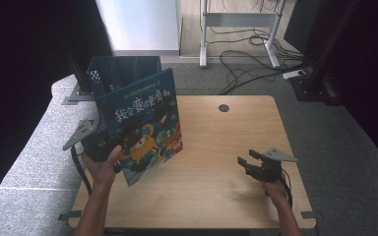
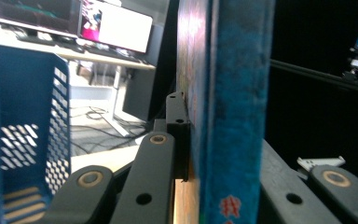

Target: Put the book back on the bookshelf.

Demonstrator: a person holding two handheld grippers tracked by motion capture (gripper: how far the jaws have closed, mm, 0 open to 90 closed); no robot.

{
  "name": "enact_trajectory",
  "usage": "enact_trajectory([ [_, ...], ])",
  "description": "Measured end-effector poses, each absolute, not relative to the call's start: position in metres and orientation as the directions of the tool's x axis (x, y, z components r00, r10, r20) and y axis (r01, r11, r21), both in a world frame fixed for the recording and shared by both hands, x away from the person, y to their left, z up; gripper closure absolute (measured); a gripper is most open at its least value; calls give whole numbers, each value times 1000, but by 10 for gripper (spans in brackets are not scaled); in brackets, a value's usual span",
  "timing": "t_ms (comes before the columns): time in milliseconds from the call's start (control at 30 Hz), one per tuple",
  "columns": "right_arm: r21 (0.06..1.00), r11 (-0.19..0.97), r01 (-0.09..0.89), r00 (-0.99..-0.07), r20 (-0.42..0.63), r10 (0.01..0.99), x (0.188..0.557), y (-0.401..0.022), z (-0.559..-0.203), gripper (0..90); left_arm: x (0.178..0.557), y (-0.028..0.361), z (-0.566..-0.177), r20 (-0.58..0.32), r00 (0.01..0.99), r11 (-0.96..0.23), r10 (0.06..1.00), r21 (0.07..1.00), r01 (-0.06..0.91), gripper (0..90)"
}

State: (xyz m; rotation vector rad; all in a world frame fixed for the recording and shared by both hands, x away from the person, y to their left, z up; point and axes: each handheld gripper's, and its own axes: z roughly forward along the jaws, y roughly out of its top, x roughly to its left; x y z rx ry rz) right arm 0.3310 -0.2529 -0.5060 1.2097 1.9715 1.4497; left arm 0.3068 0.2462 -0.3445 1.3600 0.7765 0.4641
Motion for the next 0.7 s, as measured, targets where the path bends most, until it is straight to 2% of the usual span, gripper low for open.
enact_trajectory([
  [400,911,86,404,-539,161,827,331,-254,-506,362,301,271,-332,-237,623,238,745,968,84,829],
  [700,910,88,406,-538,160,828,331,-254,-507,362,299,284,-328,-218,567,232,794,971,49,829],
])
